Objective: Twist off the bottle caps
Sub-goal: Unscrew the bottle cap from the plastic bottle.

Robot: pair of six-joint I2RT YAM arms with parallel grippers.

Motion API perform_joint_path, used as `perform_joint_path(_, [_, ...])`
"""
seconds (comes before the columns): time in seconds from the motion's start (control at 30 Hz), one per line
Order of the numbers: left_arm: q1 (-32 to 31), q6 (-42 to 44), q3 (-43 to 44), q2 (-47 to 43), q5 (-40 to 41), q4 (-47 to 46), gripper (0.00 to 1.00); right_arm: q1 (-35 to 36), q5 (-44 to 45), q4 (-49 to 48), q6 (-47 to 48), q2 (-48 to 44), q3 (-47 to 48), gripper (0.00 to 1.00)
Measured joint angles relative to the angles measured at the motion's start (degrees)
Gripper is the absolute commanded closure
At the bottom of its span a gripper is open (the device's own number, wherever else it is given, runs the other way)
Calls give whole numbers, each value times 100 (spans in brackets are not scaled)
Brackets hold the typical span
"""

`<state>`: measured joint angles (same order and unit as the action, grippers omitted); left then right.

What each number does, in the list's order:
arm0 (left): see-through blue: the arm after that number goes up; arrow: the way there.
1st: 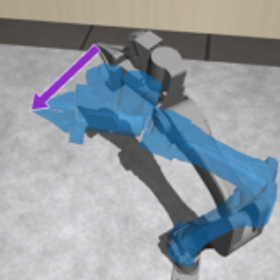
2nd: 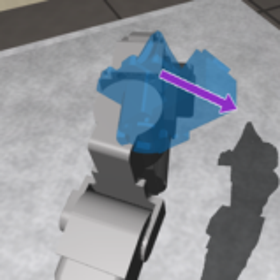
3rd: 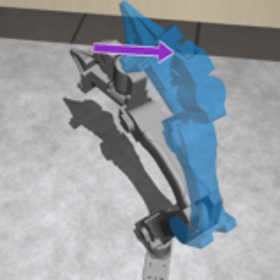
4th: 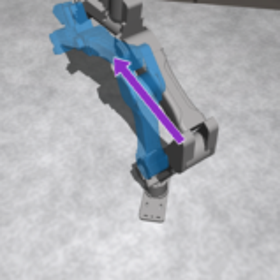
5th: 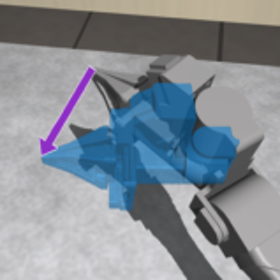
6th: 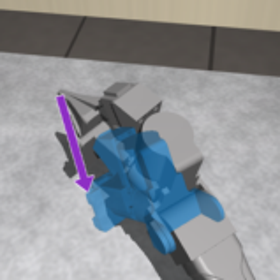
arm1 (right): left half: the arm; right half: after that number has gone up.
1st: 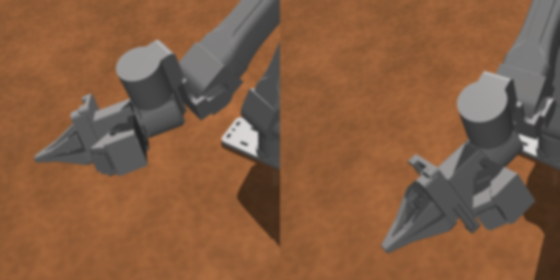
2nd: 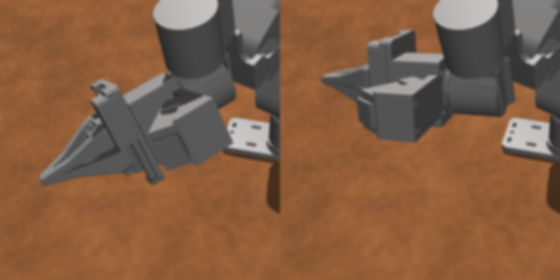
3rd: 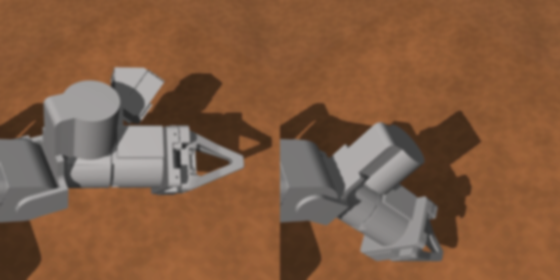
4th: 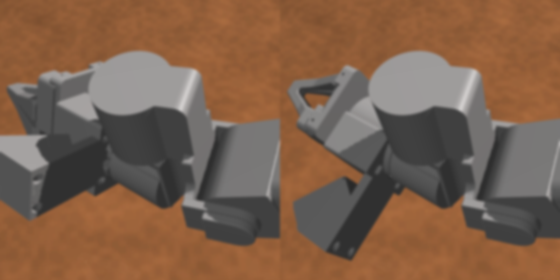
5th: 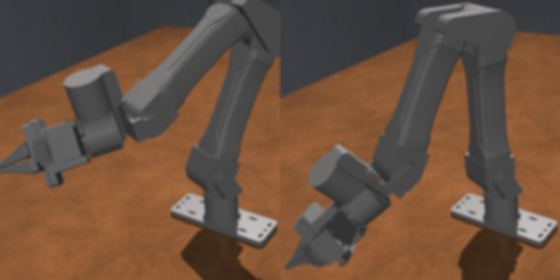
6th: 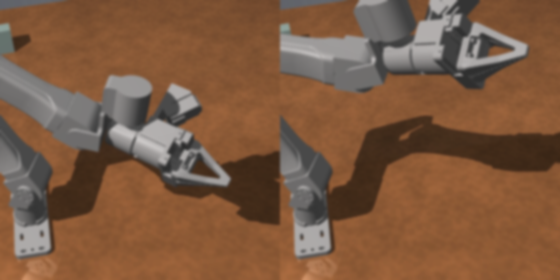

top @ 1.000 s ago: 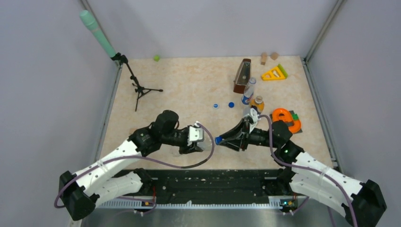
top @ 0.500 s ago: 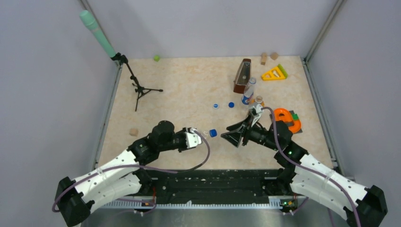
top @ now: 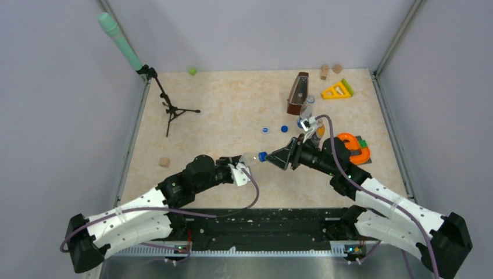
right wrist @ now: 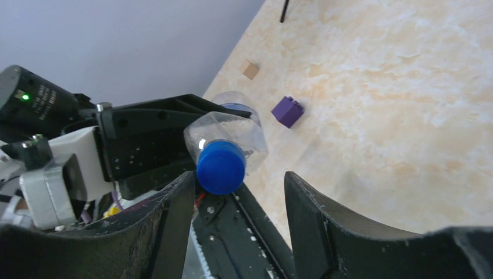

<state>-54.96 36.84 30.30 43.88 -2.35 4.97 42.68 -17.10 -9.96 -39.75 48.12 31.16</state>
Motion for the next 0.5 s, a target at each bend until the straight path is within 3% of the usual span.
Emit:
perform_joint_path(0.27, [-127, 131, 2, 15, 350, -31, 100, 2, -302, -522, -492, 232, -2, 45])
perform_joint_path(0.4, [-153, 170, 2, 15, 378, -28, 100, 2, -389, -664, -562, 260, -2, 51])
perform_joint_path(0.5, [-168, 192, 2, 15, 374, -28, 100, 2, -452, -754, -597, 369, -2, 62])
